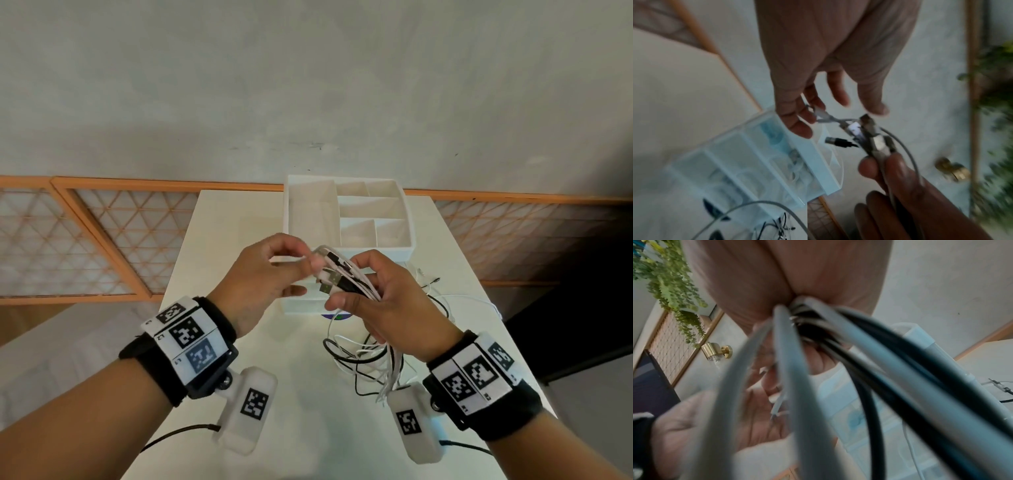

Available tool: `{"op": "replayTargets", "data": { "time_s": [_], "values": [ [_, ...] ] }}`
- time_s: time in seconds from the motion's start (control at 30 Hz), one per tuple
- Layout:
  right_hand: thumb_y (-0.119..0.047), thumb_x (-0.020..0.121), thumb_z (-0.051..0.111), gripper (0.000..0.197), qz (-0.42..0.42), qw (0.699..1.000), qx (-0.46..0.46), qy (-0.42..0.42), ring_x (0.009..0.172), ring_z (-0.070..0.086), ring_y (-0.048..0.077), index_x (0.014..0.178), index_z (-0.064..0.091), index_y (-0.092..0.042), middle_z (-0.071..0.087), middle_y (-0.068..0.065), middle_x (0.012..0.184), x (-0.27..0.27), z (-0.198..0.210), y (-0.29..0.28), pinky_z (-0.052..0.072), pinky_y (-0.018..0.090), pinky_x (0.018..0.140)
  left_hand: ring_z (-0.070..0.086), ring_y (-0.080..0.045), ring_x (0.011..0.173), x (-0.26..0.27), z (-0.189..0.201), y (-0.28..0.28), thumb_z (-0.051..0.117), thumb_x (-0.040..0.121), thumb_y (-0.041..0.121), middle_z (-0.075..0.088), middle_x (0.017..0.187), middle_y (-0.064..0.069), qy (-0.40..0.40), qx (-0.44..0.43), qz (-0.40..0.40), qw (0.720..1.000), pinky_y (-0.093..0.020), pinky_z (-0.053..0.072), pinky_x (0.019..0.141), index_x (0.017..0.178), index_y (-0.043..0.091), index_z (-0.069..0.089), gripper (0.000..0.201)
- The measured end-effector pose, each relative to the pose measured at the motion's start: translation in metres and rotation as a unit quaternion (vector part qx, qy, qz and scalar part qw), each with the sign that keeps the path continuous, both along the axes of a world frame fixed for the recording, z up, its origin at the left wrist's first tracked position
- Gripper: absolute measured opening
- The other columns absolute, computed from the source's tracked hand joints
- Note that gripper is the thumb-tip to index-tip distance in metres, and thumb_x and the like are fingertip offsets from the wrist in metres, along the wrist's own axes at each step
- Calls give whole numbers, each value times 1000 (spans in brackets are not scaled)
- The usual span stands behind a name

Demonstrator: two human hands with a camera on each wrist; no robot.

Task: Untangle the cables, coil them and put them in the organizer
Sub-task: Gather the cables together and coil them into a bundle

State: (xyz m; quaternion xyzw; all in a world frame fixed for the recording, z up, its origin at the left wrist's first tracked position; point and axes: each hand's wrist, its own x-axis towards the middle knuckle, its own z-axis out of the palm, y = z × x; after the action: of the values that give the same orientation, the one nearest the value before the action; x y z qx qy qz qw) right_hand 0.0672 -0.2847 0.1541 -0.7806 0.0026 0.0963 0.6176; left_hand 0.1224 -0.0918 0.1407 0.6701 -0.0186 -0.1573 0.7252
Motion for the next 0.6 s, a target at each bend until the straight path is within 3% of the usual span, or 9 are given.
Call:
{"op": "replayTargets", "data": {
  "time_s": [0.07,0.13,0.2,0.27,0.37,0.43,0.5,0.6],
  "values": [
    [-19,83,80,32,5,1000,23,-4,35,33,14,100,53,-19,74,22,91,-2,1,-1,29,23,40,65,-28,98,1,-5,0,65,77,55,65,110,-13,124,-40,14,991,-45,60,79,110,8,58,58],
    [-19,82,80,32,19,999,28,-3,37,31,17,101,54,-19,74,18,86,-4,0,-1,29,25,41,64,-25,79,-2,-7,-1,50,82,69,64,99,-17,193,-65,-38,978,-35,56,60,119,7,59,72],
    [-17,81,82,31,24,999,26,-4,38,30,18,99,56,-18,72,7,74,-5,-1,-1,28,27,41,48,-14,55,-2,-7,-3,47,88,66,56,77,-9,172,-65,-49,982,-22,36,44,120,6,62,70],
    [-15,80,83,29,27,999,28,-4,38,30,18,97,59,-18,74,10,75,-6,-2,-1,28,26,40,34,-9,46,3,-3,-6,49,92,60,49,67,-2,125,-33,-11,992,-22,24,42,118,8,62,60],
    [-15,79,84,28,42,999,11,-9,40,36,20,96,62,-21,73,17,78,-6,-2,-1,35,28,42,33,-13,48,6,6,-9,52,92,59,53,67,-1,59,30,-1,998,-23,24,45,91,15,65,45],
    [-15,79,84,29,44,999,10,-8,40,38,21,97,61,-21,72,14,71,-5,-2,0,37,29,43,32,-14,50,4,8,-12,60,92,51,52,64,-2,18,36,-4,999,-23,24,46,76,15,59,40],
    [-11,80,83,31,45,999,7,-14,38,40,21,98,58,-13,70,4,63,-2,-2,-1,38,26,42,35,-15,50,4,9,-14,65,91,42,53,62,-1,-23,61,-22,998,-23,27,47,70,13,56,37],
    [-7,79,83,31,38,999,9,-22,40,42,23,96,57,-6,67,1,61,0,-2,-2,40,26,42,40,-14,49,4,9,-11,69,89,33,52,65,-7,-37,71,-31,996,-23,34,49,66,13,57,33]
  ]
}}
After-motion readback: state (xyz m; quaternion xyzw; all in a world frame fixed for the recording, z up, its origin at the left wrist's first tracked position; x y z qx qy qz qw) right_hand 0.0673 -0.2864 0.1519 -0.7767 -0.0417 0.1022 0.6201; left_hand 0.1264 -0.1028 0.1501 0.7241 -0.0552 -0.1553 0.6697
